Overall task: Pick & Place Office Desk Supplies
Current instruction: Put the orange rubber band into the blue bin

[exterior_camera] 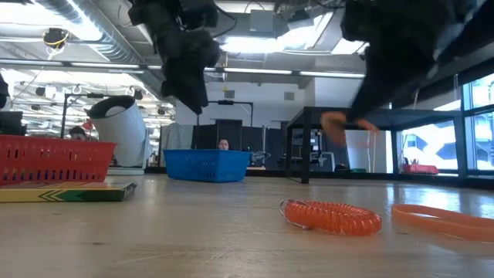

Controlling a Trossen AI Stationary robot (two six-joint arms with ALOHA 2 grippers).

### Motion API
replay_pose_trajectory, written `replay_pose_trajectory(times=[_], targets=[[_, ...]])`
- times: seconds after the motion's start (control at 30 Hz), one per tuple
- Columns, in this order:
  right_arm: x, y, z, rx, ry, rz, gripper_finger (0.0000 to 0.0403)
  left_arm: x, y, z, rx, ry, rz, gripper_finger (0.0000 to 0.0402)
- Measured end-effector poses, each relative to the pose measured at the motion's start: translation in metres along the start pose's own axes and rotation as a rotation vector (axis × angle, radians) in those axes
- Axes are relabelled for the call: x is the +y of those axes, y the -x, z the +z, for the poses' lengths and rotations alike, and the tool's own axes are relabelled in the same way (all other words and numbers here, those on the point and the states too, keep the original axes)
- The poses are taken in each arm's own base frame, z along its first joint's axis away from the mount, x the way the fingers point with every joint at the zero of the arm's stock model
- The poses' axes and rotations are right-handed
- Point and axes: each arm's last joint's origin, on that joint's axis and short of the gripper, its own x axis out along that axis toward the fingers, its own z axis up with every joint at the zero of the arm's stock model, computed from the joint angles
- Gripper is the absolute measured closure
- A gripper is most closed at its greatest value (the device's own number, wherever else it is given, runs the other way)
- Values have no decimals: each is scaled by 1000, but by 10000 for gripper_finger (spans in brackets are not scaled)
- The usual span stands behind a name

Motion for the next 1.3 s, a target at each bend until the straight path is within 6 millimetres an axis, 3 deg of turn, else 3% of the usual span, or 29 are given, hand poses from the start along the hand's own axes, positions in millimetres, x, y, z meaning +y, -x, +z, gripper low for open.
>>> replay_pose_trajectory(times=[0.27,0.57,0.83,1.3], targets=[[-31,19,44,-221,-51,-55,401,-31,12,3,-156,-282,-87,249],[-43,28,90,-498,28,-11,401,-77,18,14,-469,-621,-141,249],[-51,28,106,-584,115,-34,401,-89,27,20,-617,-613,-158,249],[-51,33,115,-666,286,-81,394,-91,34,29,-703,-397,-222,249]])
